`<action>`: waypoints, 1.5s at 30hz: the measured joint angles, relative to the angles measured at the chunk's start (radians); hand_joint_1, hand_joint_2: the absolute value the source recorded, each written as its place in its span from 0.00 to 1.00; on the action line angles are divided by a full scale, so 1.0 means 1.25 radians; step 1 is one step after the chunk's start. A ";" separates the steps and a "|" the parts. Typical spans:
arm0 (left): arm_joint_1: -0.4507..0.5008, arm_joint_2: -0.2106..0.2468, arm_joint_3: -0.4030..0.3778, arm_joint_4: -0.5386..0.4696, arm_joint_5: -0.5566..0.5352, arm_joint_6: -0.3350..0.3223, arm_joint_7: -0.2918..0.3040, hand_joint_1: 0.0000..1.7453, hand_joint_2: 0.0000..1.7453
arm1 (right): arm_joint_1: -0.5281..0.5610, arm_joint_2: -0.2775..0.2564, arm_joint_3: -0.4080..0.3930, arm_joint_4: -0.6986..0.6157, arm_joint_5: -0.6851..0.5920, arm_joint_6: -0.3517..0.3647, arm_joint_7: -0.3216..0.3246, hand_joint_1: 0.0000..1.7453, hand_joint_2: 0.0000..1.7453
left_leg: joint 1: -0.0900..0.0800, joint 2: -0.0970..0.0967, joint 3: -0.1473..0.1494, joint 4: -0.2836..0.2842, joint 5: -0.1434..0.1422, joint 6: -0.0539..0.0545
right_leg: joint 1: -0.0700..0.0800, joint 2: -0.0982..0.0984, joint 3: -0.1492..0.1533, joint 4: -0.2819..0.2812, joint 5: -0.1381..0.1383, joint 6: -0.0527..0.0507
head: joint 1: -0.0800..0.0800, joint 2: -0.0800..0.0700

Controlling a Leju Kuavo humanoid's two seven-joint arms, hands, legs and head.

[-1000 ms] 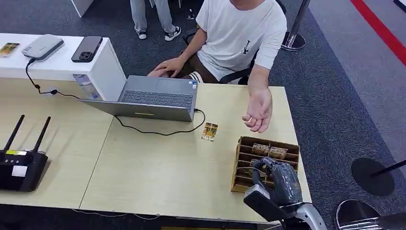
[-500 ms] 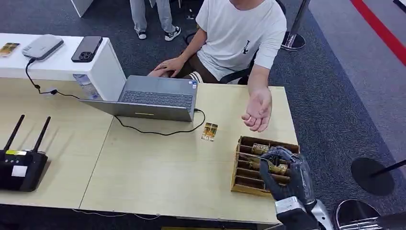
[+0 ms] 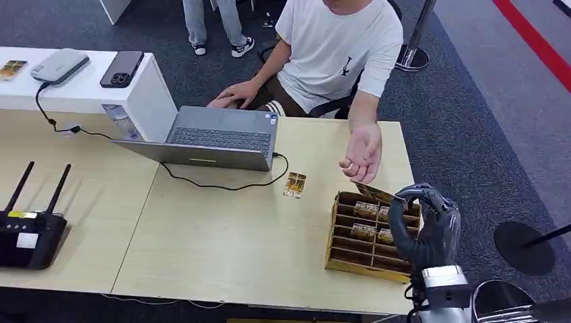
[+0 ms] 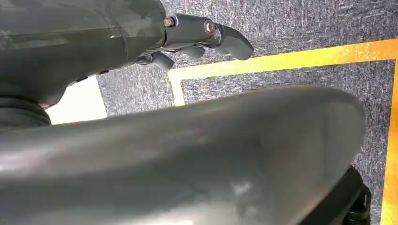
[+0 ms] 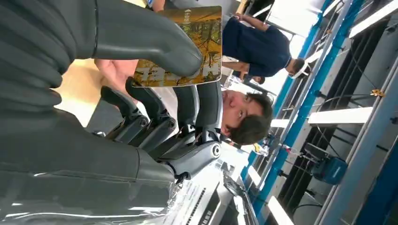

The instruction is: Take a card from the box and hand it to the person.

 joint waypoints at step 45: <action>-0.002 0.000 -0.012 0.000 0.005 0.000 0.003 0.00 0.00 | -0.043 0.009 -0.001 0.072 0.043 -0.090 0.016 0.93 1.00 | 0.000 0.001 0.000 0.000 0.000 0.000 | 0.000 0.000 0.000 0.000 0.000 0.000 | 0.000 0.000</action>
